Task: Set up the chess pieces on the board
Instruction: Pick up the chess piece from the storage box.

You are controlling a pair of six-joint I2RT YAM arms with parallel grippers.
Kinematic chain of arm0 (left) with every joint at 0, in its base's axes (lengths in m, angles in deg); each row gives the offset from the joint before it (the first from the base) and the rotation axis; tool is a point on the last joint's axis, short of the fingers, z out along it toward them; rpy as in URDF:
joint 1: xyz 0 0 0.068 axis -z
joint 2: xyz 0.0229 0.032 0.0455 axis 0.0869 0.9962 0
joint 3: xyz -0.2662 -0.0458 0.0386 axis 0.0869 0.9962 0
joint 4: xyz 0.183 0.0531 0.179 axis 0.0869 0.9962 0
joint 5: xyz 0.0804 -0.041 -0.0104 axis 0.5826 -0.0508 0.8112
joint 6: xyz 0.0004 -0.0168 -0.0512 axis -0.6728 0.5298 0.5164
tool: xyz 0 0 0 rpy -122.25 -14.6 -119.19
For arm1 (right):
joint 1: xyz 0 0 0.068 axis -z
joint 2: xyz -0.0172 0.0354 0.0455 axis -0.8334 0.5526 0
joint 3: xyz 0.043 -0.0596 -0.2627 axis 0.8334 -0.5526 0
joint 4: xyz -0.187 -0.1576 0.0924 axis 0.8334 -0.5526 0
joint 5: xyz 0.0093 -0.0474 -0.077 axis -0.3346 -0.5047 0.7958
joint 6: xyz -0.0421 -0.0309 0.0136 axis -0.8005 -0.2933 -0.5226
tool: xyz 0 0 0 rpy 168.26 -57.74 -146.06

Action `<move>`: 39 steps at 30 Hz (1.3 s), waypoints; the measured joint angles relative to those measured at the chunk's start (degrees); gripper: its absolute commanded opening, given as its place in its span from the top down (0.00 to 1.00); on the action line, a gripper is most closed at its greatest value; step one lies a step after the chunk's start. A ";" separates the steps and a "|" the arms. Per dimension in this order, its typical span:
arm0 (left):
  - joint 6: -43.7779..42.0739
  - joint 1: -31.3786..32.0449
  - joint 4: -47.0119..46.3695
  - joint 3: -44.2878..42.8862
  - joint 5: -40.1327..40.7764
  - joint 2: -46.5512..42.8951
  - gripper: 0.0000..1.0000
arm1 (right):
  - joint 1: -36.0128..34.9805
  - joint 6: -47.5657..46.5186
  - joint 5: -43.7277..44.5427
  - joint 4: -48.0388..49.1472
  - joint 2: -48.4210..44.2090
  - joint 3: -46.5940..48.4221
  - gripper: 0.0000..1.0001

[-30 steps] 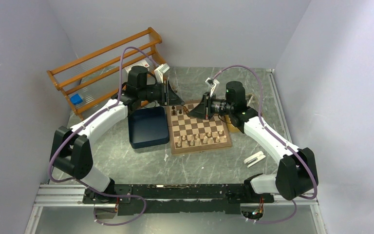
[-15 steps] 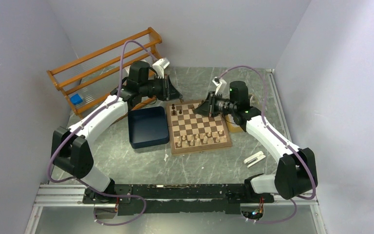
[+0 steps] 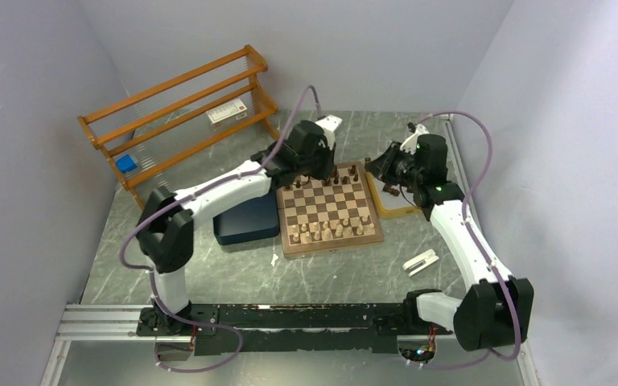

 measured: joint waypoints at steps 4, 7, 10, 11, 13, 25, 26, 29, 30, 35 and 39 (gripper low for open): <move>-1.42 1.38 -0.20 0.00 6.03 5.18 0.95 | 0.35 0.02 2.93 -0.22 -4.33 -0.52 1.00; -2.14 1.16 -0.48 0.20 9.75 7.69 0.95 | 0.35 0.02 3.85 -0.20 -5.92 -1.14 1.00; -2.78 0.85 -1.53 1.03 12.76 8.37 0.95 | 0.35 0.00 4.46 -0.22 -6.03 -1.92 1.00; -2.97 0.79 -1.86 1.18 13.75 8.39 0.95 | 0.37 0.00 4.48 -0.28 -6.03 -2.05 1.00; -3.34 0.72 -2.91 1.42 15.15 8.39 0.95 | 0.35 0.00 4.46 -0.46 -6.03 -2.19 1.00; -3.45 -0.92 -5.88 2.34 16.68 12.17 0.95 | 0.35 -0.28 4.00 -0.44 -6.32 -2.21 1.00; -3.48 -1.05 -5.90 2.58 16.72 12.35 0.95 | 0.35 -0.28 4.00 -0.44 -6.43 -2.21 1.00; -3.50 -1.38 -6.43 3.58 16.74 12.48 0.95 | 0.35 -0.46 3.98 -0.44 -6.58 -2.21 1.00; -3.50 -1.55 -6.69 3.96 16.74 12.50 0.95 | 0.35 -0.48 3.98 -0.44 -6.58 -2.21 1.00; -3.50 -1.77 -7.69 4.85 16.92 13.03 0.95 | 0.35 -0.66 3.85 -0.44 -6.58 -2.21 1.00; -3.48 -1.92 -8.11 5.22 16.92 13.57 0.95 | 0.35 -0.66 3.80 -0.42 -6.58 -2.23 1.00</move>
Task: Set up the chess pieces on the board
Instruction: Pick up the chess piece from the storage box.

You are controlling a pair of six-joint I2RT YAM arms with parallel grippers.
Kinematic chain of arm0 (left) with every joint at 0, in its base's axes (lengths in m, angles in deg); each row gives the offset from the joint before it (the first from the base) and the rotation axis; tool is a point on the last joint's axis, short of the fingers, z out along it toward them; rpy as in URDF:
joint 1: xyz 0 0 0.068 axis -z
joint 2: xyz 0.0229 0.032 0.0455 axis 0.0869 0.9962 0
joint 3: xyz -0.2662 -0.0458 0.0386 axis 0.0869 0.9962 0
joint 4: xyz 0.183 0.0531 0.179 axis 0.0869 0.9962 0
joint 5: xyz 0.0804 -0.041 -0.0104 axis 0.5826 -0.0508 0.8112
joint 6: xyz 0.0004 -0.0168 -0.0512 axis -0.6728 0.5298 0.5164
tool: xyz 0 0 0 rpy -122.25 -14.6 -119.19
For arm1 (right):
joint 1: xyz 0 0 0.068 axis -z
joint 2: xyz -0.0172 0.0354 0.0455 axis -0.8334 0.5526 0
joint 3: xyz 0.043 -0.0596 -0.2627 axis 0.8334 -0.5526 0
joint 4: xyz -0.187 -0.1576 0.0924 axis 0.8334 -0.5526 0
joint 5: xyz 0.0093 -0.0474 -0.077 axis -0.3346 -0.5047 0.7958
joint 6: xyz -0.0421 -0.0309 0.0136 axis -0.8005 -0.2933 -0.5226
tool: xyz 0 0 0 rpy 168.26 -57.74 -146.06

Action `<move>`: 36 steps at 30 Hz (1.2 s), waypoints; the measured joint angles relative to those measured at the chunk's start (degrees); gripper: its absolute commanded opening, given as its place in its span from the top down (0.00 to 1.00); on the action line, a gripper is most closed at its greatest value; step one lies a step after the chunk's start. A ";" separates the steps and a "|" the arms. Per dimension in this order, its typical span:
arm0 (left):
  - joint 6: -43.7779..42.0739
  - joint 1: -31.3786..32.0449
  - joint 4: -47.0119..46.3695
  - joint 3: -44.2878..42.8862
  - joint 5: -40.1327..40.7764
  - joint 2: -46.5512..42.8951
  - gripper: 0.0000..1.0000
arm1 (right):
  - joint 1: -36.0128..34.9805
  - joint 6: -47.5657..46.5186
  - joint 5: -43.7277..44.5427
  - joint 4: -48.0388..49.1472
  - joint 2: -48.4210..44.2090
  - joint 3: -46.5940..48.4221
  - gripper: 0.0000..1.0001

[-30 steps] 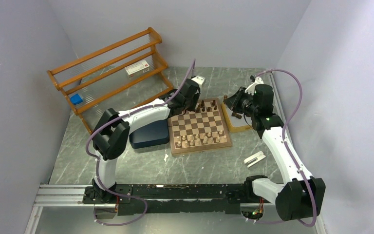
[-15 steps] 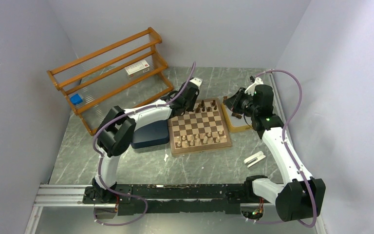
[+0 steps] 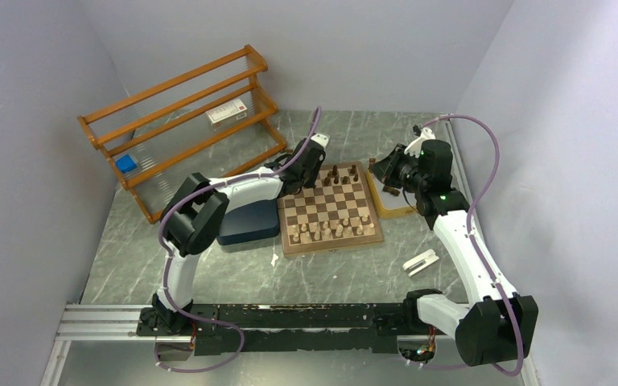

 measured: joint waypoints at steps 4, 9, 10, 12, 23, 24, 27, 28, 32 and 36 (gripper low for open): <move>-0.02 -0.17 -0.55 0.28 0.00 0.39 0.95 | 0.00 -0.02 0.00 0.00 0.00 0.00 1.00; 0.00 -0.28 -1.11 0.63 -0.04 0.63 0.94 | 0.00 -0.02 0.00 0.00 0.00 0.00 1.00; 0.00 -0.31 -1.16 0.74 -0.04 0.68 0.94 | 0.00 -0.02 0.00 0.02 0.00 0.00 1.00; 0.02 -0.37 -1.16 0.90 -0.04 0.76 0.94 | 0.00 -0.02 0.00 0.02 0.00 0.00 1.00; 0.00 -0.44 -2.86 1.75 0.02 1.03 0.87 | 0.00 -0.02 -0.04 0.26 0.00 -0.11 1.00; 0.00 -0.44 -2.91 1.79 0.02 1.03 0.86 | 0.00 -0.02 -0.04 0.26 0.00 -0.13 1.00; 0.00 -0.44 -2.95 1.81 0.02 1.03 0.85 | 0.00 -0.02 -0.04 0.35 0.00 -0.35 1.00; -0.02 -0.44 -2.95 1.81 0.02 1.03 0.86 | 0.00 -0.02 -0.04 0.39 0.00 -0.44 1.00; -0.02 -0.44 -2.89 1.79 0.02 1.03 0.87 | 0.00 -0.04 -0.04 0.57 0.00 -0.57 1.00; -0.02 -0.44 -2.80 1.79 0.00 1.03 0.87 | 0.02 -0.04 -0.04 0.68 0.00 -0.59 1.00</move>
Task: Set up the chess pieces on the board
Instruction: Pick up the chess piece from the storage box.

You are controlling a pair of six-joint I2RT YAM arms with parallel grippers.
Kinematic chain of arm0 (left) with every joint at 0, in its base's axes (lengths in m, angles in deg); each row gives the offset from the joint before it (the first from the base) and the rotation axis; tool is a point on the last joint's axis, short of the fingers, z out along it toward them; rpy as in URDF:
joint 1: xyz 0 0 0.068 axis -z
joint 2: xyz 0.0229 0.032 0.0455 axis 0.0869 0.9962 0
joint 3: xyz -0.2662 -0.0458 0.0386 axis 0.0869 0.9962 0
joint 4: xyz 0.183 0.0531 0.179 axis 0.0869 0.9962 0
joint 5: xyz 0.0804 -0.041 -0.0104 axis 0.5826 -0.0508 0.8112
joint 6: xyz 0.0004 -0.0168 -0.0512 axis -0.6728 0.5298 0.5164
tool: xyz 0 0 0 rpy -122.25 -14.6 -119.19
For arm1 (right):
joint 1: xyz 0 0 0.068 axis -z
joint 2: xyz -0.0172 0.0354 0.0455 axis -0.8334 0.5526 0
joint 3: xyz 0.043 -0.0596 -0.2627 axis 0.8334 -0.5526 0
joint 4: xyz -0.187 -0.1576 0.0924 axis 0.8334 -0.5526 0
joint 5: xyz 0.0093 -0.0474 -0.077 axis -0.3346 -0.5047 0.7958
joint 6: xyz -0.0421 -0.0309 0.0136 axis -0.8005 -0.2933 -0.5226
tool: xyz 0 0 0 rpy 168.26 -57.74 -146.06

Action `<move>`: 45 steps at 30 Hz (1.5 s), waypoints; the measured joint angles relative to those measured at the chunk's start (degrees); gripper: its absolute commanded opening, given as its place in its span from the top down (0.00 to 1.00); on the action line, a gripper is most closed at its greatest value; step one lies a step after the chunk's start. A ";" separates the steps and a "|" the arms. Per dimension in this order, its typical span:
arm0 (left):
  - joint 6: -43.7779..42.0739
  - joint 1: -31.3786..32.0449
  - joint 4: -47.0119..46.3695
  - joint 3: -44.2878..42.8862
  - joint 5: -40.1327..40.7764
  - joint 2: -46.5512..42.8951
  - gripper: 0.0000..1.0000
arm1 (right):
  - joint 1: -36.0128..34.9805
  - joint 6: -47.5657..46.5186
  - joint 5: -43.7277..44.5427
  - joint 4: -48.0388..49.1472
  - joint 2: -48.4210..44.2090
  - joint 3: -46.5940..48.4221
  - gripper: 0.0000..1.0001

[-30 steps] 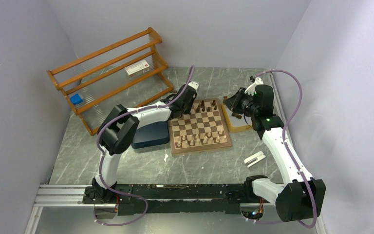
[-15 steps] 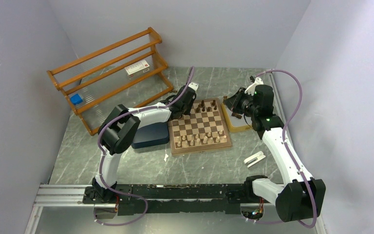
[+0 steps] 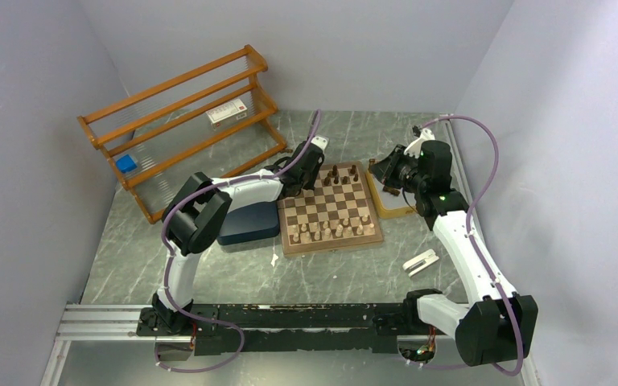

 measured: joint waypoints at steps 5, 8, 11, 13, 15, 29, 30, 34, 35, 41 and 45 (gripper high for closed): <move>0.00 0.00 0.09 0.00 -0.04 0.00 0.87 | -0.02 0.00 -0.02 0.22 0.00 -0.22 1.00; 0.00 0.00 0.17 -0.02 -0.07 0.00 0.87 | 0.00 0.00 -0.24 0.39 0.02 -0.39 1.00; 0.00 0.00 0.39 -0.11 -0.07 0.00 0.87 | 0.00 0.00 -0.50 0.44 0.02 -0.39 1.00; 0.00 0.00 0.42 -0.11 -0.07 0.00 0.87 | -0.02 0.00 -0.68 0.44 0.02 -0.39 1.00; 0.00 0.00 0.42 -0.11 -0.07 0.00 0.87 | -0.02 0.00 -0.76 0.44 0.02 -0.39 1.00; -0.02 0.02 0.87 -0.15 -0.04 -0.11 0.85 | -0.02 0.02 -0.85 0.87 0.20 -0.42 1.00; -0.02 0.02 1.07 -0.20 -0.04 -0.15 0.85 | -0.02 0.02 -0.85 0.92 0.24 -0.42 1.00; -0.07 0.02 2.45 -0.70 -0.04 -0.24 0.85 | -0.02 0.02 -0.85 0.98 0.39 -0.42 1.00; -0.07 0.02 2.67 -0.81 -0.04 -0.24 0.85 | -0.02 0.02 -0.85 1.03 0.42 -0.42 1.00; -0.07 0.02 3.39 -1.07 -0.07 -0.24 0.80 | -0.02 0.00 -0.87 1.36 0.70 -0.42 1.00; -0.09 0.02 3.39 -1.07 -0.09 -0.24 0.72 | -0.02 0.00 -0.90 1.33 0.70 -0.42 1.00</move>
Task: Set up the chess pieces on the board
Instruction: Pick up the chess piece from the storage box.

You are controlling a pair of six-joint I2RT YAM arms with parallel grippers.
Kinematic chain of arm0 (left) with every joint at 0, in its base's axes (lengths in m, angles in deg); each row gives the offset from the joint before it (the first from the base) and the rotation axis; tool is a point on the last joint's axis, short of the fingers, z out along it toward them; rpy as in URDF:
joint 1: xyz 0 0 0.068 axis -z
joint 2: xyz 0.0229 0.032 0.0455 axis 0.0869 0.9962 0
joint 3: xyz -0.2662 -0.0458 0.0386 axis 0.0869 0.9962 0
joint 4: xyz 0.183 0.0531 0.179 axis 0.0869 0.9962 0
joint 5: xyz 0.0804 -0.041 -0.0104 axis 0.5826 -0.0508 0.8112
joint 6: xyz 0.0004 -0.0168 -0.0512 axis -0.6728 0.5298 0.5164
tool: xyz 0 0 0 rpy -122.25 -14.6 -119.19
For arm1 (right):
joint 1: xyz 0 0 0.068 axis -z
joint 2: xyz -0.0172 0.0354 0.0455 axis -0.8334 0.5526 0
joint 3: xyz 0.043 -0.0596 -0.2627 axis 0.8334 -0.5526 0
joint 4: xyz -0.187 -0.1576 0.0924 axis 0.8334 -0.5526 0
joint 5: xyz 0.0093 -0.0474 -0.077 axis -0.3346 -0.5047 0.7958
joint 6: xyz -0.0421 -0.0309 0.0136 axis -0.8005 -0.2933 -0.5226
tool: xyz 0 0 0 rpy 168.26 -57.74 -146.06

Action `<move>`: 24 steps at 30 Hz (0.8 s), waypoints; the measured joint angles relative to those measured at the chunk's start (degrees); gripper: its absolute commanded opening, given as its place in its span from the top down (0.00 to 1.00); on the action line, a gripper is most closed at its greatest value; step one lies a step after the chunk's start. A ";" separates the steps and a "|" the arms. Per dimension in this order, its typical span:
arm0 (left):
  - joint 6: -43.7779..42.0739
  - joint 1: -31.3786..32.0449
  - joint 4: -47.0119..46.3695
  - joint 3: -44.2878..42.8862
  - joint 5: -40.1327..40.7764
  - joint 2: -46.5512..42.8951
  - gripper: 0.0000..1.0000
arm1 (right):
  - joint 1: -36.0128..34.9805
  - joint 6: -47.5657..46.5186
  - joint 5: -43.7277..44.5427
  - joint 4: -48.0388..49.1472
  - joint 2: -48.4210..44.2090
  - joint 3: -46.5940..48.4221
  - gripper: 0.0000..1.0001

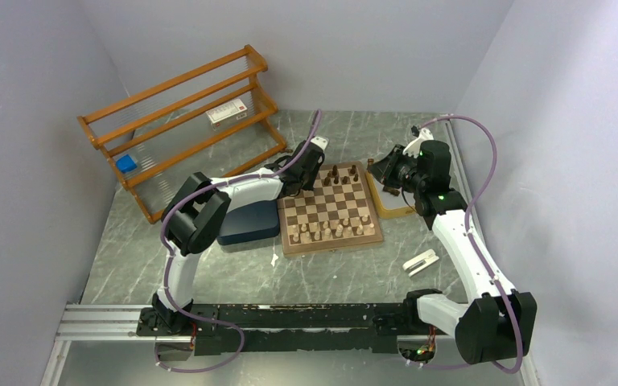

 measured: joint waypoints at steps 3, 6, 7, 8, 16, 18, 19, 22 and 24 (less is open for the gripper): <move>-0.02 0.00 0.04 0.00 -0.22 0.00 0.70 | 0.00 -0.02 0.00 0.00 0.00 0.00 1.00; -0.02 0.00 0.04 0.00 -0.33 0.00 0.68 | 0.02 -0.04 0.00 0.02 0.02 0.00 1.00; 0.00 0.00 0.07 0.00 -0.37 0.00 0.67 | 0.00 -0.04 -0.02 0.02 0.02 0.00 1.00; 0.00 0.00 0.07 0.00 -0.42 0.00 0.66 | 0.02 -0.07 -0.09 0.04 0.07 0.00 1.00; 0.61 0.00 1.07 -0.55 -1.84 0.00 0.52 | 0.02 -0.09 -0.96 0.35 0.46 0.00 1.00; 1.51 -0.02 2.54 -1.99 -3.04 0.00 0.48 | 0.00 -0.09 -1.68 0.48 0.98 0.00 1.00; 2.01 -0.11 3.02 -2.80 -3.56 -0.09 0.48 | 0.00 -0.09 -1.99 0.48 1.33 0.00 1.00; 3.26 -0.28 3.98 -4.98 -5.49 -1.11 0.47 | 0.00 -0.04 -3.41 0.46 2.82 0.00 1.00; 4.02 -0.59 4.52 -6.32 -6.99 -2.64 0.48 | 0.00 0.04 -4.55 0.48 3.72 0.00 1.00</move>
